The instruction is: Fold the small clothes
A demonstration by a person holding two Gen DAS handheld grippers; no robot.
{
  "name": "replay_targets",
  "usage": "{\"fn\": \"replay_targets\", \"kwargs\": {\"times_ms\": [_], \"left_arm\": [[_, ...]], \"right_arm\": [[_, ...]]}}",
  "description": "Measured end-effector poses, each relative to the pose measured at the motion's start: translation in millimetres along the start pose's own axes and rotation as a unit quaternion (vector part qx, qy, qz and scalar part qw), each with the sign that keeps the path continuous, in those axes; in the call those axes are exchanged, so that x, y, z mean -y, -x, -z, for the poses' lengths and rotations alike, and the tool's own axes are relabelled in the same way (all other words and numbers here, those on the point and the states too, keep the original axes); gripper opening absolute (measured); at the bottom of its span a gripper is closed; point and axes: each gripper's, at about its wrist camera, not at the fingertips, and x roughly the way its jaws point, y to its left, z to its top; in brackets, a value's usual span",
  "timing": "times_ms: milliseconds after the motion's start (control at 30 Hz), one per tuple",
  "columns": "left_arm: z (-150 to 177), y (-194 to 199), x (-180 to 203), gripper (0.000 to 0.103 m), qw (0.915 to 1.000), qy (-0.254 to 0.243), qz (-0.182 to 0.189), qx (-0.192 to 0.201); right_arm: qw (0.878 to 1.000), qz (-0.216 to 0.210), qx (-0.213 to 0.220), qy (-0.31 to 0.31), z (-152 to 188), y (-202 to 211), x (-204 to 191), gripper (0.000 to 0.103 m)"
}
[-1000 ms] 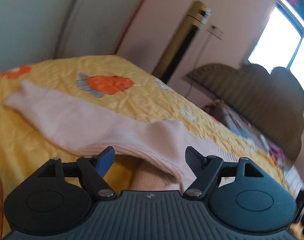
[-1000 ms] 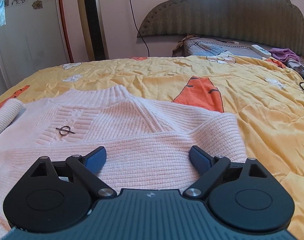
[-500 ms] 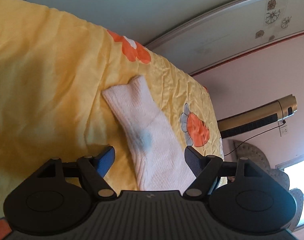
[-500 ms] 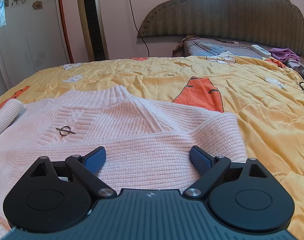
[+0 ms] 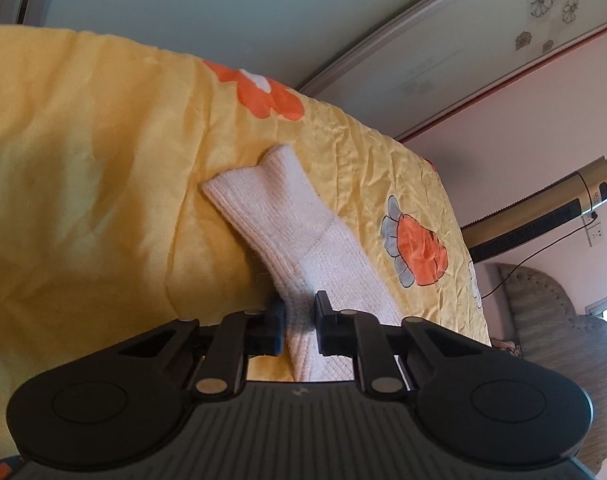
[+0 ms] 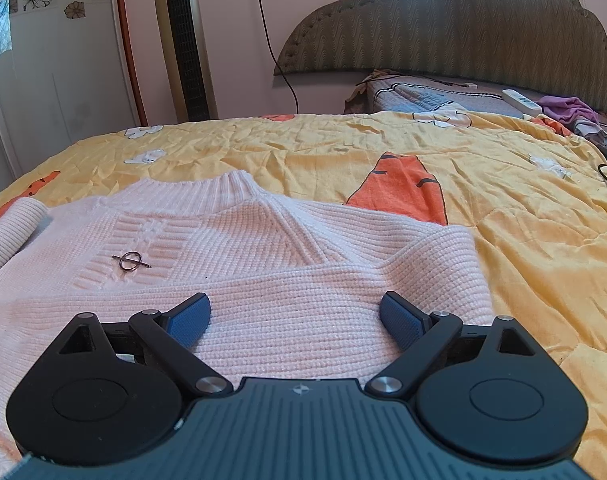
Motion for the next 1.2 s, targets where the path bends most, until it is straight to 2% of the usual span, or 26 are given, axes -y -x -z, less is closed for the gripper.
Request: {"fn": "replay_targets", "kwargs": {"times_ms": [167, 267, 333, 400, 500, 567, 700, 767, 800, 833, 900, 933, 1033, 1100, 1200], "left_arm": [[9, 22, 36, 0.009, 0.9964, -0.076, 0.010, 0.036], [27, 40, 75, 0.009, 0.9861, -0.146, 0.042, 0.068], [51, 53, 103, 0.009, 0.9724, -0.206, 0.072, 0.082], [84, 61, 130, 0.009, 0.9559, -0.263, 0.106, 0.076], [141, 65, 158, 0.010, 0.9296, -0.332, 0.154, 0.040], [182, 62, 169, 0.010, 0.9142, -0.365, 0.176, -0.001], [247, 47, 170, 0.010, 0.8892, -0.408, 0.190, -0.085], [270, 37, 166, 0.010, 0.8775, -0.430, 0.176, -0.118], [278, 31, 162, 0.010, 0.8743, -0.439, 0.163, -0.127], [283, 27, 157, 0.010, 0.8712, -0.445, 0.161, -0.129], [289, 31, 143, 0.011, 0.8570, -0.471, 0.185, -0.099], [290, 32, 139, 0.011, 0.8532, -0.476, 0.195, -0.090], [283, 33, 133, 0.019, 0.8608, -0.444, 0.224, -0.108], [277, 31, 129, 0.021, 0.8672, -0.422, 0.238, -0.118], [276, 29, 129, 0.021, 0.8700, -0.410, 0.245, -0.123]], "right_arm": [[1.000, -0.002, 0.000, -0.002, 0, 0, 0, 0.093], [1.000, -0.005, 0.001, -0.003, 0, 0, 0, 0.094], [1.000, -0.006, 0.001, -0.005, 0, 1, 1, 0.094], [1.000, -0.007, 0.002, -0.005, 0, 1, 1, 0.094], [1.000, -0.008, 0.002, -0.007, 0, 2, 1, 0.094], [1.000, -0.009, 0.003, -0.007, 0, 2, 1, 0.094], [1.000, -0.010, 0.004, -0.009, 0, 2, 2, 0.094], [1.000, -0.011, 0.004, -0.011, 0, 2, 2, 0.094], [1.000, -0.012, 0.004, -0.012, 0, 2, 2, 0.095], [1.000, -0.013, 0.004, -0.013, 0, 2, 3, 0.095], [1.000, -0.015, 0.005, -0.016, 0, 2, 3, 0.095], [1.000, -0.016, 0.005, -0.016, 0, 2, 3, 0.095], [1.000, -0.018, 0.005, -0.017, 0, 2, 4, 0.096], [1.000, -0.017, 0.004, -0.017, -1, 2, 4, 0.096], [1.000, -0.018, -0.009, -0.007, -4, 2, 1, 0.099]]}}
